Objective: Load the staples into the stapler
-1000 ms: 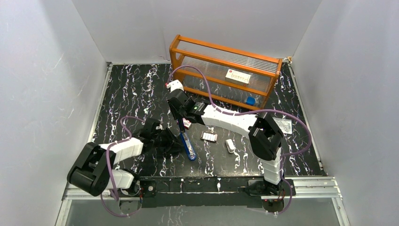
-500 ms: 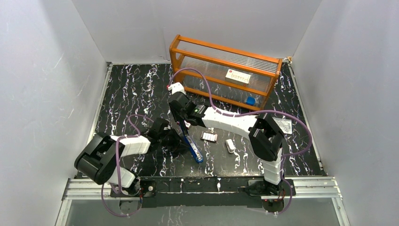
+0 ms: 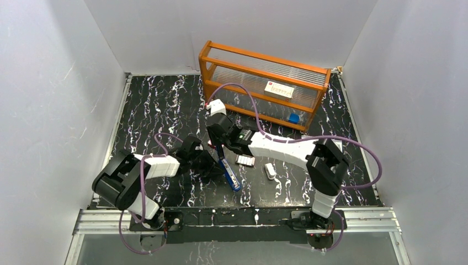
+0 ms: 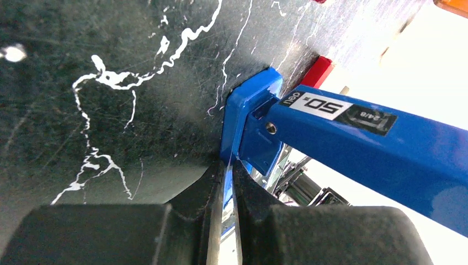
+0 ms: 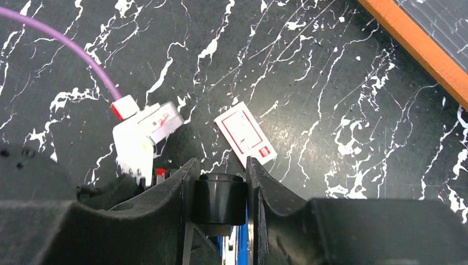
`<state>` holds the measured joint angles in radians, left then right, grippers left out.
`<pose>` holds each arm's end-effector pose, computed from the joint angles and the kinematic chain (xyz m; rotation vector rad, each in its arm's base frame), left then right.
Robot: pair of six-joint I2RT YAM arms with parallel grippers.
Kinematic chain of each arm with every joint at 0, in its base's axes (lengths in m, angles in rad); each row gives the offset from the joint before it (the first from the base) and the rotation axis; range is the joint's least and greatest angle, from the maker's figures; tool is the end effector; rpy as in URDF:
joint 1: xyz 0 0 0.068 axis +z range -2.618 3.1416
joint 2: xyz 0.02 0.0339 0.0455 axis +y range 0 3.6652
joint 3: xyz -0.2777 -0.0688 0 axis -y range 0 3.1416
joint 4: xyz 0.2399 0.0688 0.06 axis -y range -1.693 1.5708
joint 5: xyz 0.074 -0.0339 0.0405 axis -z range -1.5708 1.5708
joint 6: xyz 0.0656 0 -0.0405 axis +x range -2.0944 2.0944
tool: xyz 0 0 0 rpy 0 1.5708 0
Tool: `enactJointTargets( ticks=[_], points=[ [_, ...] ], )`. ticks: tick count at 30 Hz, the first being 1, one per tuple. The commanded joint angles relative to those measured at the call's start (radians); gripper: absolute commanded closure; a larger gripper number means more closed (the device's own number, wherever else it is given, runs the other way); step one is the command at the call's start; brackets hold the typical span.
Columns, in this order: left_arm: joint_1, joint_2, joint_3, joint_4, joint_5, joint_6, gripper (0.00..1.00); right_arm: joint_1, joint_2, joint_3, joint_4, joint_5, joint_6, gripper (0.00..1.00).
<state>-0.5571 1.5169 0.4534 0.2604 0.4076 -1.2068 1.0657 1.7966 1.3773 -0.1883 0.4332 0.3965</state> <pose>0.2131 -0.1634 0.1137 -0.6488 2.6334 -1.1978 0.2348 0.3677 0.2650 -0.4674 2.0892 0.3938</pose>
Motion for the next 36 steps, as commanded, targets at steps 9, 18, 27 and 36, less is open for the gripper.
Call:
enactJointTargets(
  ticks=[9, 18, 27, 36],
  points=[
    [-0.007, 0.145, -0.035, -0.249, -0.280, 0.010, 0.92, 0.066, -0.189, -0.224, 0.014, -0.062, 0.093, 0.73],
    [-0.007, 0.168, -0.010, -0.255, -0.293, 0.004, 0.92, 0.114, -0.212, -0.262, -0.107, -0.024, 0.176, 0.73],
    [-0.007, 0.149, 0.024, -0.354, -0.394, 0.049, 0.91, 0.159, -0.225, -0.268, -0.233, 0.016, 0.278, 0.73],
    [-0.007, 0.185, 0.027, -0.337, -0.385, 0.052, 0.91, 0.190, -0.230, -0.298, -0.269, 0.046, 0.338, 0.74]
  ],
)
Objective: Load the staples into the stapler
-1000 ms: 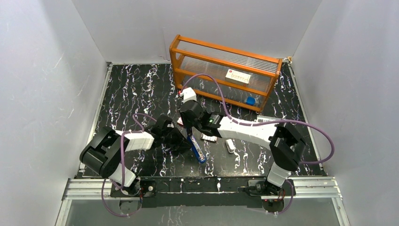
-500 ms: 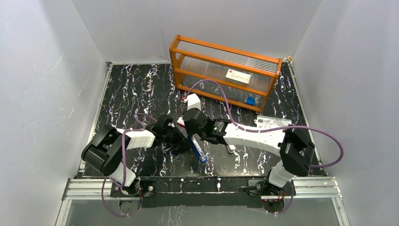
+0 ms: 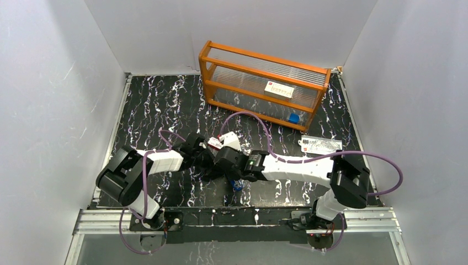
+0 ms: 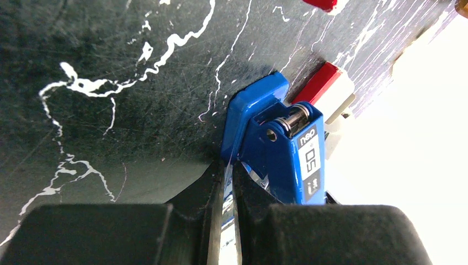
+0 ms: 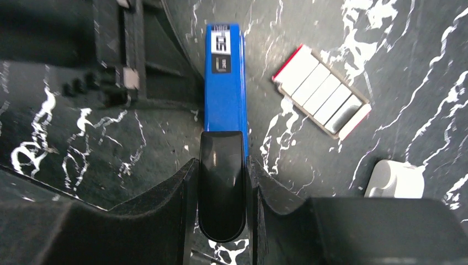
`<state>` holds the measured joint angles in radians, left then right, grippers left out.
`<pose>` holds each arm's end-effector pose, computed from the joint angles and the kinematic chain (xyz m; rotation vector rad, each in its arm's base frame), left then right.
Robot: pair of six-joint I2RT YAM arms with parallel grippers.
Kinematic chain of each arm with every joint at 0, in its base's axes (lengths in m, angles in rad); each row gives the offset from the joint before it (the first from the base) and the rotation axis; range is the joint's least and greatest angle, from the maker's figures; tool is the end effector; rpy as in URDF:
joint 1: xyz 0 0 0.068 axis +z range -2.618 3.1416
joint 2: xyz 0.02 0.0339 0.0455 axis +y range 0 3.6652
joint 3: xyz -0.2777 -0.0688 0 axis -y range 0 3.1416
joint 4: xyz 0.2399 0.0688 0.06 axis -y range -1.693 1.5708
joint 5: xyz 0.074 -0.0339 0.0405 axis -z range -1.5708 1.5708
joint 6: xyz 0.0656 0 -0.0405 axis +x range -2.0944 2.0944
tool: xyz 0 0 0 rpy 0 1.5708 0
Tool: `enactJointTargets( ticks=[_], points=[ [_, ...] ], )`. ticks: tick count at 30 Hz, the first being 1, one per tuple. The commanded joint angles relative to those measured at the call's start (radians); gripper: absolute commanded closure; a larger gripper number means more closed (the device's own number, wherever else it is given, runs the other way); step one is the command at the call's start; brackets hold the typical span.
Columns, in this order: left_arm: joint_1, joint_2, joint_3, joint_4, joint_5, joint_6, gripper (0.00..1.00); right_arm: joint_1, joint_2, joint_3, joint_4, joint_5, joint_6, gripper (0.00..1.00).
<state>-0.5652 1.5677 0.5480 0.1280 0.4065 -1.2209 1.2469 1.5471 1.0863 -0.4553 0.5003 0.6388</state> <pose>0.2227 -0.1720 0.1138 -0.7091 2.7181 -1.1330 0.1365 0.3076 0.2338 -0.5092 2.3040 0.2931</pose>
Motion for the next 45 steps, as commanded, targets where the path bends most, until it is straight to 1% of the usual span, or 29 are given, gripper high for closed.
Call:
enactJointTargets(
  ticks=[1, 11, 18, 23, 28, 31, 35, 36, 38, 45],
  points=[
    [0.001, 0.135, -0.068, -0.204, -0.383, 0.066, 0.92, 0.011, 0.019, -0.009, -0.002, -0.017, 0.102, 0.74],
    [0.001, 0.151, -0.066, -0.193, -0.369, 0.072, 0.92, 0.017, 0.040, -0.021, 0.001, -0.008, 0.113, 0.75],
    [0.001, 0.135, -0.075, -0.182, -0.351, 0.077, 0.91, 0.019, 0.044, -0.038, 0.011, -0.043, 0.107, 0.73],
    [0.001, 0.108, -0.085, -0.171, -0.327, 0.091, 0.91, 0.017, 0.021, -0.060, 0.049, -0.086, 0.095, 0.67],
    [0.001, 0.074, -0.113, -0.119, -0.287, 0.111, 0.91, 0.015, 0.010, -0.053, 0.041, -0.107, 0.085, 0.64],
    [0.001, 0.044, -0.129, -0.081, -0.263, 0.123, 0.90, 0.013, -0.012, -0.059, 0.041, -0.123, 0.081, 0.56],
    [0.001, 0.029, -0.133, -0.059, -0.235, 0.143, 0.87, 0.005, -0.048, -0.056, 0.021, -0.131, 0.065, 0.41],
    [0.001, 0.027, -0.130, -0.055, -0.227, 0.149, 0.86, 0.000, -0.056, -0.053, 0.015, -0.138, 0.058, 0.40],
    [0.001, 0.021, -0.128, -0.053, -0.213, 0.158, 0.85, -0.005, -0.061, -0.049, 0.004, -0.150, 0.053, 0.39],
    [0.001, -0.026, -0.121, -0.084, -0.202, 0.180, 0.80, -0.014, -0.030, -0.024, -0.080, -0.172, 0.060, 0.41]
  ],
)
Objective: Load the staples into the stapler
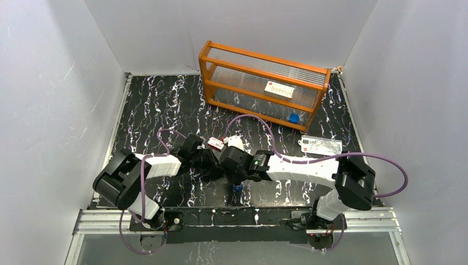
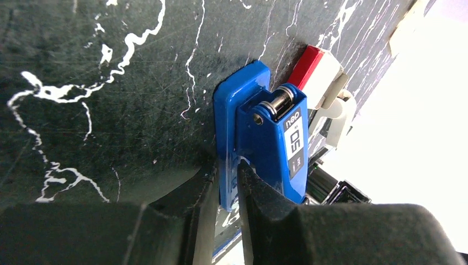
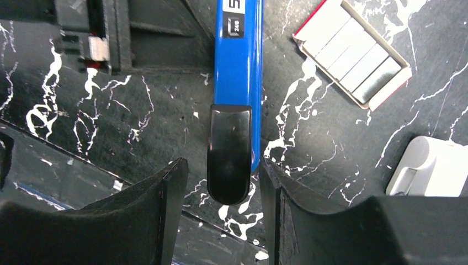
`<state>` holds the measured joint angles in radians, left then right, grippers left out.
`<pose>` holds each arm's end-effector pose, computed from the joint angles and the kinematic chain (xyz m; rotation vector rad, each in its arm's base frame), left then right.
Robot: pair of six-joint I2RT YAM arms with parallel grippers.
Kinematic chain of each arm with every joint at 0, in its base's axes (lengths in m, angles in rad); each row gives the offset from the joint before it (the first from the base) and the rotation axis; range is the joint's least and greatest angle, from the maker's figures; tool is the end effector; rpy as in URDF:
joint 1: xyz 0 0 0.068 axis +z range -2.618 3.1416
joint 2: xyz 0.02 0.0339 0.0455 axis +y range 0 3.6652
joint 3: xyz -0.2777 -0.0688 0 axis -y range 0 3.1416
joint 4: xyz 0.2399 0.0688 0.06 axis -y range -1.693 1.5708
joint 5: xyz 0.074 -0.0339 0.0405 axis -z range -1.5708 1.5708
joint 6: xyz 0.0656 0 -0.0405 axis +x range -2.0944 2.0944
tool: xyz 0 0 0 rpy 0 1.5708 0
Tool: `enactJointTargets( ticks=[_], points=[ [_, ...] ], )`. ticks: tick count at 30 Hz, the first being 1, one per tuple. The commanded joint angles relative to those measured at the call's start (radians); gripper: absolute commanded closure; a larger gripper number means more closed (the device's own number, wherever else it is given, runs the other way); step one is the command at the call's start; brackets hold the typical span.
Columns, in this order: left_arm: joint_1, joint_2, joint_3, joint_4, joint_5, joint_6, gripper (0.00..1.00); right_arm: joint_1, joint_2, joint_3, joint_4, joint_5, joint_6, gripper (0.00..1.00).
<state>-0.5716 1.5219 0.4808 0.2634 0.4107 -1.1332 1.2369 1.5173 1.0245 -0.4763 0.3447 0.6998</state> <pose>0.2171 -0.1708 0.1200 -0.5139 2.6183 -1.2024 0.1264 0.2967 0.2183 -0.5326 2.4435 0.3921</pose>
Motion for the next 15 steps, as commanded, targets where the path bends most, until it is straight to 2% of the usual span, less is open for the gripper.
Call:
enactJointTargets(
  ticks=[1, 5, 13, 15],
  points=[
    [0.008, 0.012, -0.054, -0.226, -0.207, 0.095, 0.80, -0.004, 0.006, 0.041, -0.069, -0.019, 0.000, 0.42],
    [0.007, -0.019, -0.056, -0.257, -0.219, 0.106, 0.80, -0.005, 0.028, 0.053, -0.093, -0.035, 0.003, 0.47],
    [0.007, -0.103, -0.058, -0.347, -0.266, 0.118, 0.84, -0.007, 0.086, 0.070, -0.106, -0.037, -0.004, 0.66],
    [0.007, -0.124, -0.054, -0.366, -0.279, 0.119, 0.84, -0.007, 0.099, 0.065, -0.107, -0.041, 0.000, 0.68]
  ],
)
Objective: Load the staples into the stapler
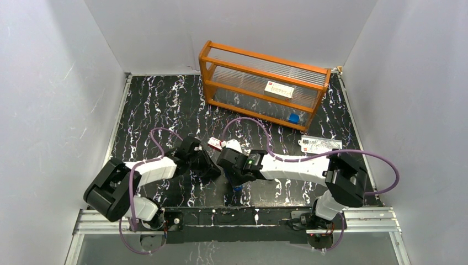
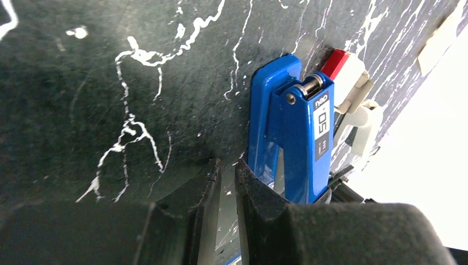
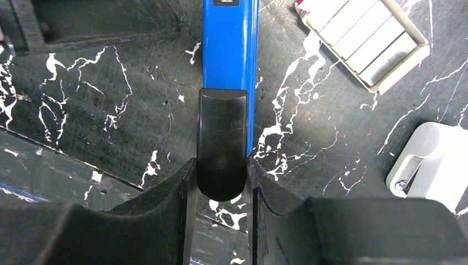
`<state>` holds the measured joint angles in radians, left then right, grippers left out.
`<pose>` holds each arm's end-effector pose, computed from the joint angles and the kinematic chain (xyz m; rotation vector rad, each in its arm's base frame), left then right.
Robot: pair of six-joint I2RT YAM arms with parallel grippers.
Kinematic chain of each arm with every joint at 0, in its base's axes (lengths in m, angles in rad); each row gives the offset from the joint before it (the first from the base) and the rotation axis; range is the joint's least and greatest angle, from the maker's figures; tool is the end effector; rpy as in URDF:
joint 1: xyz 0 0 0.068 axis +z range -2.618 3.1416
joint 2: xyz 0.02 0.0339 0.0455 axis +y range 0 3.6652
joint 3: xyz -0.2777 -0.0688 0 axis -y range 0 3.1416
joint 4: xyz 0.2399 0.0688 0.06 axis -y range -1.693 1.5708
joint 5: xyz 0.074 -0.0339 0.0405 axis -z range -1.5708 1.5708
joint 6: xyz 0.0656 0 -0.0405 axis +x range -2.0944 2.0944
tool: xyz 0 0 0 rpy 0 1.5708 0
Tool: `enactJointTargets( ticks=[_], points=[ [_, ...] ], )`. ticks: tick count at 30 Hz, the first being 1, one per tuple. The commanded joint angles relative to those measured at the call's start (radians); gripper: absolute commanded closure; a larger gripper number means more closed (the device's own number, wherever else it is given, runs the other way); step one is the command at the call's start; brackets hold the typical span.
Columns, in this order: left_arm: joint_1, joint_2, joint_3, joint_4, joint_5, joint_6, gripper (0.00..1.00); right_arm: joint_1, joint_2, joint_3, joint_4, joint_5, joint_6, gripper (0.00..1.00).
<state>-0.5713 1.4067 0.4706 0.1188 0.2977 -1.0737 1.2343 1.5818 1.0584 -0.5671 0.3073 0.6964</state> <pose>0.2072 -0.1561 0.1302 -0.5059 2.6031 -1.0376 0.1257 0.2992 0.2022 -0.5970 2.5379 0.2949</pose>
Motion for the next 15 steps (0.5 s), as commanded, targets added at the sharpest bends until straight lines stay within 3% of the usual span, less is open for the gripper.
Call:
enactJointTargets(
  ticks=[1, 15],
  points=[
    [0.007, -0.020, -0.040, -0.230, -0.173, 0.060, 0.84, -0.004, 0.039, 0.029, -0.016, -0.007, 0.003, 0.68],
    [0.007, -0.084, -0.012, -0.288, -0.205, 0.073, 0.83, -0.020, 0.088, -0.022, 0.018, -0.083, 0.011, 0.69]
  ],
)
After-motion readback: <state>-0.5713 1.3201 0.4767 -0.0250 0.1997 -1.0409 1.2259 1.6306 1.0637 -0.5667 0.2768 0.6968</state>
